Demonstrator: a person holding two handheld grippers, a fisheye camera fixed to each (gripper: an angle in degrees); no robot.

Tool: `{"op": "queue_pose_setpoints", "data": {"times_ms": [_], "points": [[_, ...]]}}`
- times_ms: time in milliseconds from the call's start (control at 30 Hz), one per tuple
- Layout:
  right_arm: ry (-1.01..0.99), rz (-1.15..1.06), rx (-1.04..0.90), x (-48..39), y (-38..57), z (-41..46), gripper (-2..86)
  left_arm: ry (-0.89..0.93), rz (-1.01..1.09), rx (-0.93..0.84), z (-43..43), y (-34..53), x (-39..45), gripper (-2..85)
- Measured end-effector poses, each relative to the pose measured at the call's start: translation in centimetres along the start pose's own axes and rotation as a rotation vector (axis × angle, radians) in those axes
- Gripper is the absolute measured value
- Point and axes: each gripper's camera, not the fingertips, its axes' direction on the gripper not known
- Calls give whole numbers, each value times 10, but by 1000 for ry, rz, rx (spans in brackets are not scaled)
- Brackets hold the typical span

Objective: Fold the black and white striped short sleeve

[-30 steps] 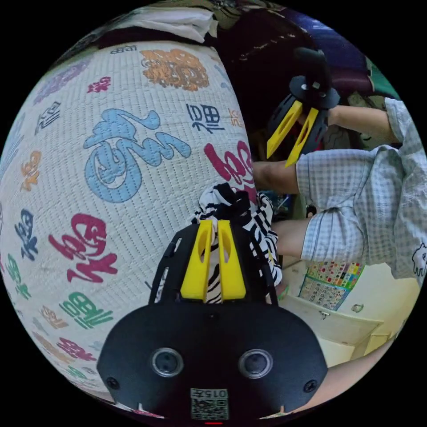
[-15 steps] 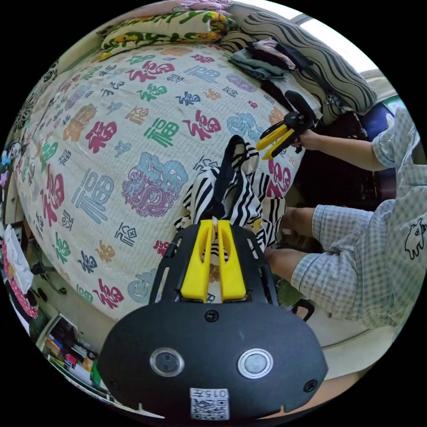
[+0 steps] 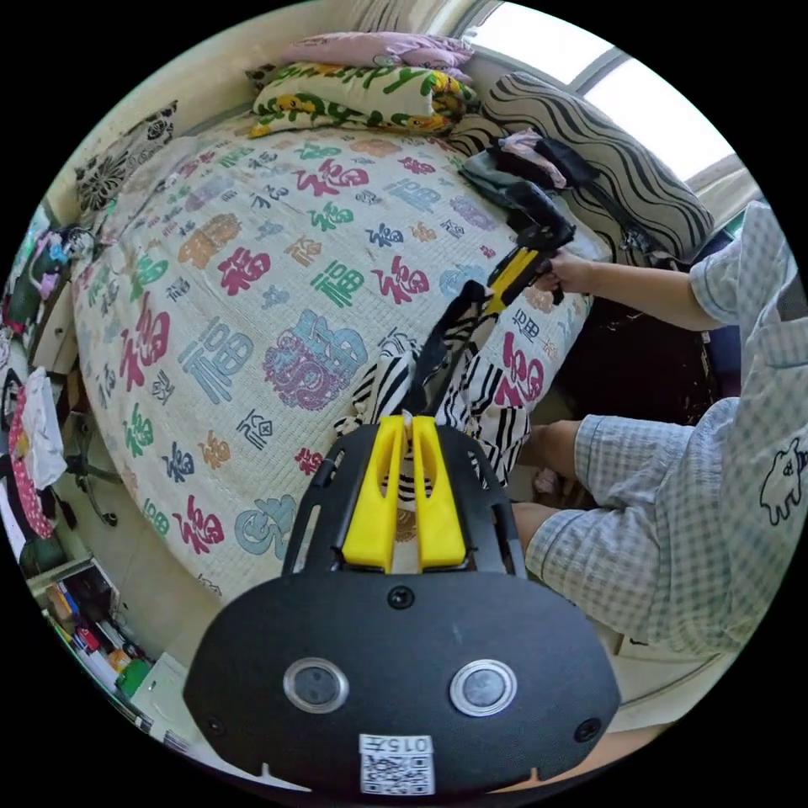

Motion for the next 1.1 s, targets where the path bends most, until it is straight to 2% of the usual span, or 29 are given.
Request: {"op": "queue_pose_setpoints", "data": {"times_ms": [133,267,400,600,733,800,867,900,967,1100], "points": [[144,-16,77,-118,40,-58,-3,-100,-28,225,-120,40,71,6],[381,-85,125,-272,61,-111,-3,-172,36,440,-240,78,150,6],[610,-103,148,-388,75,-135,-4,-141,96,608,-317,114,195,5],[788,-190,268,-508,107,-144,-4,-232,231,816,-411,176,261,5],[875,-234,309,-547,125,-142,-4,-279,335,900,-444,210,288,4],[780,-164,330,-533,132,-145,-4,-257,342,892,-440,214,282,3],[664,-64,346,-513,135,-146,-4,-62,258,855,-423,210,257,2],[646,-42,347,-510,136,-143,-4,-40,244,840,-420,211,255,2],[697,-65,339,-521,136,-138,-4,-139,241,832,-424,219,268,1],[792,-123,311,-551,124,-154,-5,-194,285,849,-453,229,275,2]]}}
